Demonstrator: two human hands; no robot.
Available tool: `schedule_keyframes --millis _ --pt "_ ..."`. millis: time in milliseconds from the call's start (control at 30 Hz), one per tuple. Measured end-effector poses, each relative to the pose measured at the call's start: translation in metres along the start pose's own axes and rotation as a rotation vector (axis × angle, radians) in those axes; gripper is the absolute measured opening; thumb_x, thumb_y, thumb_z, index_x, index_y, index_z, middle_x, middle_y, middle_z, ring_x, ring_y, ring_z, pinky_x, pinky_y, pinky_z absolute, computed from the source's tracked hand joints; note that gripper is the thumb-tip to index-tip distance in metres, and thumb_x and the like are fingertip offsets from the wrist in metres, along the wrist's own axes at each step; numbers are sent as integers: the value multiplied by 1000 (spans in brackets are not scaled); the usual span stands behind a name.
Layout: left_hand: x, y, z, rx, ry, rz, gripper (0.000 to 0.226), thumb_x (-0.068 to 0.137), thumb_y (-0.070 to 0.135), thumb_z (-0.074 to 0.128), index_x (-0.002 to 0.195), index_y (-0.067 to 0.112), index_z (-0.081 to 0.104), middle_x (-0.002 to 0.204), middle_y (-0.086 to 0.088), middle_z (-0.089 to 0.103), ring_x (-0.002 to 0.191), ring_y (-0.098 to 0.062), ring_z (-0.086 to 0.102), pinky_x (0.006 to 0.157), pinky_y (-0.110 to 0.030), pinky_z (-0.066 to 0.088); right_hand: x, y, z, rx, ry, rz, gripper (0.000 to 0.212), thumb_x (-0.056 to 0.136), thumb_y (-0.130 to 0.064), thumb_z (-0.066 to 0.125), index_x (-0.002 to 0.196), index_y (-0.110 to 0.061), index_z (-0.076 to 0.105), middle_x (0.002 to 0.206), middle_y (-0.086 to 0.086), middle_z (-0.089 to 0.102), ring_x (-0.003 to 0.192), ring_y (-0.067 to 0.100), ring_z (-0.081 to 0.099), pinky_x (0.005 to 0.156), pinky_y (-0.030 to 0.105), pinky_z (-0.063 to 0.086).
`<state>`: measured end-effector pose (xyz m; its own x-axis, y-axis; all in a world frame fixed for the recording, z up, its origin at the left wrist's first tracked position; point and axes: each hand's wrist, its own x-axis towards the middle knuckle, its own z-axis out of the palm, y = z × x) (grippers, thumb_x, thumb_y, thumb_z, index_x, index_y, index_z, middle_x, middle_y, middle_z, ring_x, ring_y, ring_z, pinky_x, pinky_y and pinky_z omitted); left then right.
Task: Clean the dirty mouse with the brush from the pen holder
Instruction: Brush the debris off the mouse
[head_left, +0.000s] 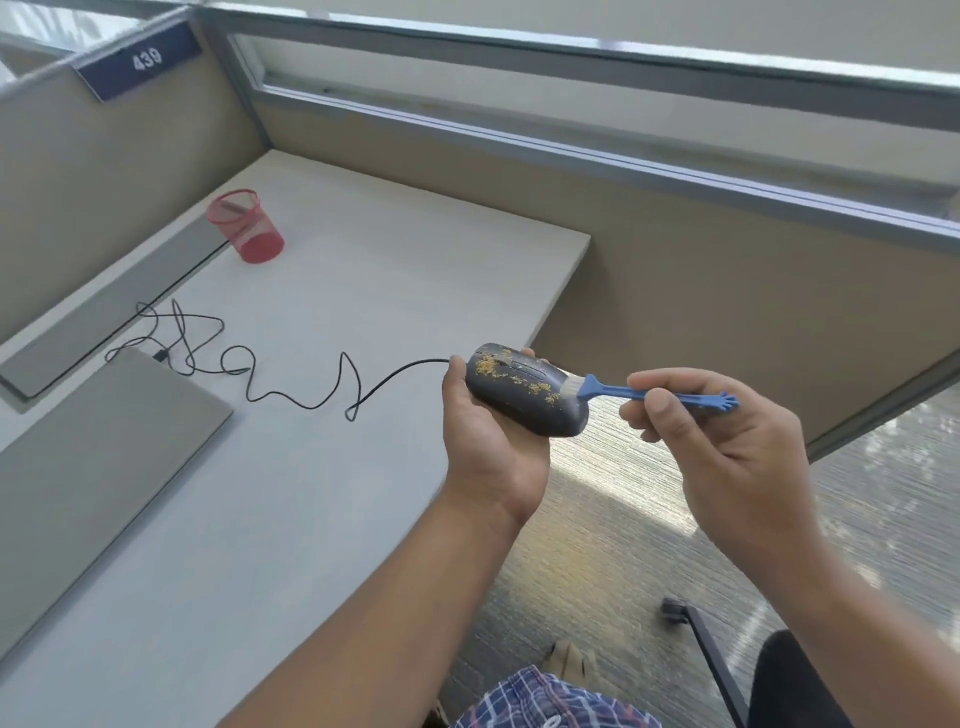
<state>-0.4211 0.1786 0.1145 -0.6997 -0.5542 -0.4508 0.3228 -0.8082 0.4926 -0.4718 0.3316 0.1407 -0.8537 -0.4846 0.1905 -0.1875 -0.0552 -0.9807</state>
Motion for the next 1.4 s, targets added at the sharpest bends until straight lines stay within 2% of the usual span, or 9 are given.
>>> schedule_keyframes --millis 67,167,267,367,700,867,1100,1267,1400 --pt "4 -5 4 28 4 10 63 100 60 25 99 10 64 84 -9 70 83 -23 67 90 -40 52 4 1 -1 -40 8 -22 17 88 -34 63 98 -24 73 84 -6 78 78 10 73 76 28 59" --pt "6 -10 9 59 6 10 70 98 64 24 121 7 58 107 -13 62 103 -29 60 108 -47 42 8 4 1 -101 3 -54 16 88 -40 64 96 -28 73 85 -7 78 75 27 72 73 50 58" --pt "8 -12 11 54 14 9 74 98 63 25 134 5 53 118 -15 58 110 -30 58 110 -46 41 13 7 2 -188 -13 -106 9 89 -33 65 92 -31 73 84 -11 77 76 17 72 69 31 57" --pt "13 -11 11 49 32 16 65 98 63 27 116 10 61 104 -11 65 101 -28 62 105 -44 44 18 10 -6 -294 2 -143 8 90 -19 67 90 -25 73 81 -12 75 77 11 69 69 12 49" --pt "21 -8 22 80 49 28 71 99 61 26 137 6 51 118 -16 59 112 -30 59 104 -42 45 39 9 -3 -201 27 -93 17 93 -16 66 89 -32 72 88 -10 77 84 18 74 78 34 59" --pt "24 -5 19 58 15 4 61 99 61 28 101 11 64 84 -9 70 76 -23 68 66 -36 59 40 13 -16 -261 59 -56 15 91 -20 65 84 -32 71 83 -11 76 78 16 73 73 27 58" --pt "17 -8 22 87 -42 -3 63 101 58 24 121 9 58 115 -15 60 106 -25 61 93 -36 49 66 5 -4 -41 46 -40 12 95 -9 61 94 -5 72 77 2 75 72 2 71 66 11 52" --pt "16 -4 26 75 -61 -16 61 100 59 27 112 9 59 103 -14 61 90 -26 65 84 -38 57 67 11 -15 -86 16 -18 13 96 -8 60 92 -2 71 69 -5 75 68 0 71 65 10 51" --pt "17 -2 26 63 -42 -1 60 100 58 28 105 11 65 102 -13 65 102 -29 59 109 -46 41 66 12 -31 -91 85 -29 16 96 -15 60 89 -9 72 71 -7 75 65 3 69 64 13 53"
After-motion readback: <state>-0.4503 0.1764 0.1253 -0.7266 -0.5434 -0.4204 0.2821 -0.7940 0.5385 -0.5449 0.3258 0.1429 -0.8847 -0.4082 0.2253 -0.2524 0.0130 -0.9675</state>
